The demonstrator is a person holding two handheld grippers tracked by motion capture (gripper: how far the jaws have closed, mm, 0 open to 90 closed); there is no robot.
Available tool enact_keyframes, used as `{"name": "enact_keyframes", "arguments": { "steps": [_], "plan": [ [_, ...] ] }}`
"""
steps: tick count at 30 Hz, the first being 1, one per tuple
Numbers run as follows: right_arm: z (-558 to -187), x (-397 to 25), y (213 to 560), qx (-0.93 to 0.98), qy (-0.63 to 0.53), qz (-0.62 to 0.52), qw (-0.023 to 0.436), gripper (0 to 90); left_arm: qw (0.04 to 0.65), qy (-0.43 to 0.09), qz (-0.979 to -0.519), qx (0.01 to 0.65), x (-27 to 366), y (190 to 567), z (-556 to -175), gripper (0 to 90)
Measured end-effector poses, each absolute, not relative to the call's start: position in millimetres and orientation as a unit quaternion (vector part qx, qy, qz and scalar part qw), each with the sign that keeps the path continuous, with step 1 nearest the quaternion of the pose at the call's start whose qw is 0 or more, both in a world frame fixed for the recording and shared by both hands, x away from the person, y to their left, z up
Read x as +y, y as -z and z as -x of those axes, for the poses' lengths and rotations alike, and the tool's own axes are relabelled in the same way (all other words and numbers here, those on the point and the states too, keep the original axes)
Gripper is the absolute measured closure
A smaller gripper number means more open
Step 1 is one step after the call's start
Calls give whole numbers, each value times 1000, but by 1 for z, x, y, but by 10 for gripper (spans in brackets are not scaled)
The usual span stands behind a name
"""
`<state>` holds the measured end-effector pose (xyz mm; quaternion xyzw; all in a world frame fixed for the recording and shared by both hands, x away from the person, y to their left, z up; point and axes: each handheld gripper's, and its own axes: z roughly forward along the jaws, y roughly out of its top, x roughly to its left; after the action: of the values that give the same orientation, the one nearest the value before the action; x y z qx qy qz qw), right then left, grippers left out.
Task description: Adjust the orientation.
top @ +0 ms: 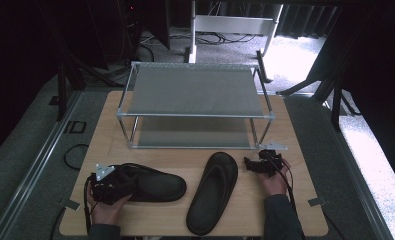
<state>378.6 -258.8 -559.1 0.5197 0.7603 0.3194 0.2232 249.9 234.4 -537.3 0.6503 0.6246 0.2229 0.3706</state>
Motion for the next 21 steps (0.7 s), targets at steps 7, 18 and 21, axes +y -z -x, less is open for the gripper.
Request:
{"name": "enact_keyframes", "arguments": {
  "steps": [7,18,21],
  "plan": [
    [-378,-259,559,759,-319,-521,224,135,357,-230,-662,618,233,539,-254,40],
    [-378,-259,559,759,-319,-522,224,135,354,-227,-680,601,234,537,-270,78],
    [-378,-259,559,759,-319,-522,224,135,370,-216,-672,604,240,537,-274,123]
  ]
}}
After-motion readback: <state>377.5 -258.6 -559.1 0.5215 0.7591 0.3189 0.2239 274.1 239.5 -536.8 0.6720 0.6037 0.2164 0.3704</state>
